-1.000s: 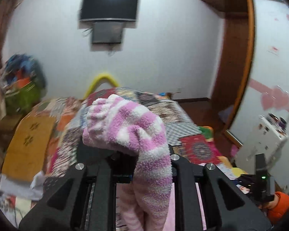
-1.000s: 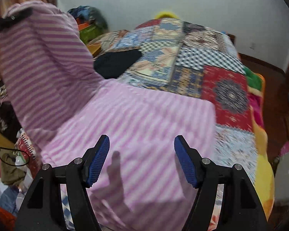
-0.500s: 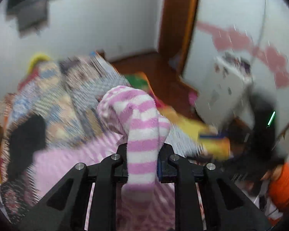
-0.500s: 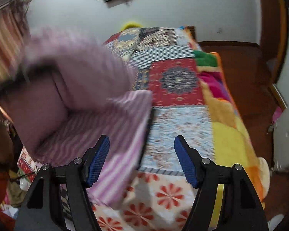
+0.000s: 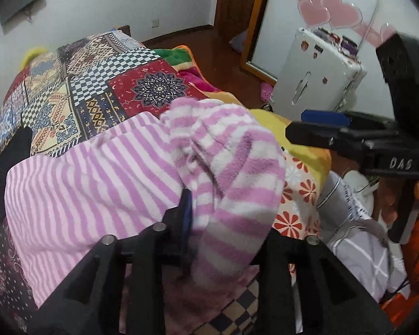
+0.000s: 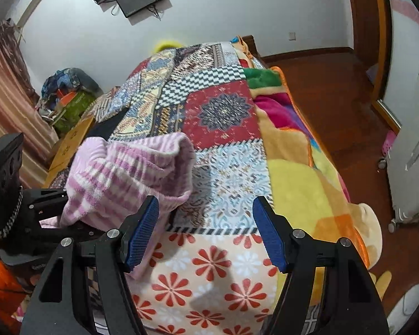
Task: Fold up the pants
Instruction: 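Lay the held cuff over the pants bundle and open the left gripper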
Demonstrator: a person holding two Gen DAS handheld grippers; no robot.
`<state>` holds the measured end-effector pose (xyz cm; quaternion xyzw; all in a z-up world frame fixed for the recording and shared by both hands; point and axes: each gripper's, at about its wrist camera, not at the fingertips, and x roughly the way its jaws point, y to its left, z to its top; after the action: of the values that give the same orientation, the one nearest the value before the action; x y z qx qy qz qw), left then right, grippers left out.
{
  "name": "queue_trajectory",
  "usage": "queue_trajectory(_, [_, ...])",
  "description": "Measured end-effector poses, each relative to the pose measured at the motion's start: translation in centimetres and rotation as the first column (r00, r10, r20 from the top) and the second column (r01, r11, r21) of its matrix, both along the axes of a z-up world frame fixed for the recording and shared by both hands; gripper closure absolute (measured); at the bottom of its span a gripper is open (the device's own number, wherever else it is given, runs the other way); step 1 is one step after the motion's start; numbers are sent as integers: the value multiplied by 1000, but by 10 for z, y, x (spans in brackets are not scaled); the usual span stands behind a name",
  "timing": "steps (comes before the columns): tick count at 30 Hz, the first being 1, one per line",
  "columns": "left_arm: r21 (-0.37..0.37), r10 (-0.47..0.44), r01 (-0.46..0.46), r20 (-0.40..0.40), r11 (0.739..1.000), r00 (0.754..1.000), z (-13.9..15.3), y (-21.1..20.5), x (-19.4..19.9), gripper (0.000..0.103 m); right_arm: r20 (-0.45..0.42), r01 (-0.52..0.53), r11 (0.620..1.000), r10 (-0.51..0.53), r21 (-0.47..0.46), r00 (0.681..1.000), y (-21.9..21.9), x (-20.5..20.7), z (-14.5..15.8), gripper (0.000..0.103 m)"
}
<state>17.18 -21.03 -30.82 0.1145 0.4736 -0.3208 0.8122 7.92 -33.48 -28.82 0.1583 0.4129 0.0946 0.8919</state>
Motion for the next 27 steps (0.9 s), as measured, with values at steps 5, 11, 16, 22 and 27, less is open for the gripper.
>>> queue_trajectory(5, [-79, 34, -31, 38, 996, 999, 28, 27, -4, 38, 15, -32, 999, 32, -5, 999, 10, 1, 4, 36])
queue_trajectory(11, [-84, 169, -161, 108, 983, 980, 50, 85, 5, 34, -9, -59, 998, 59, -36, 998, 21, -5, 0, 36])
queue_trajectory(16, [3, 327, -329, 110, 944, 939, 29, 148, 27, 34, -29, -64, 997, 63, -36, 998, 27, -13, 0, 36])
queue_trajectory(22, [75, 416, -412, -36, 908, 909, -36, 205, 46, 32, -57, -115, 993, 113, -33, 992, 46, -20, 0, 36])
queue_trajectory(27, [-25, 420, -426, -126, 904, 899, -56, 220, 46, 30, -122, -176, 984, 173, -13, 977, 71, -5, -20, 36])
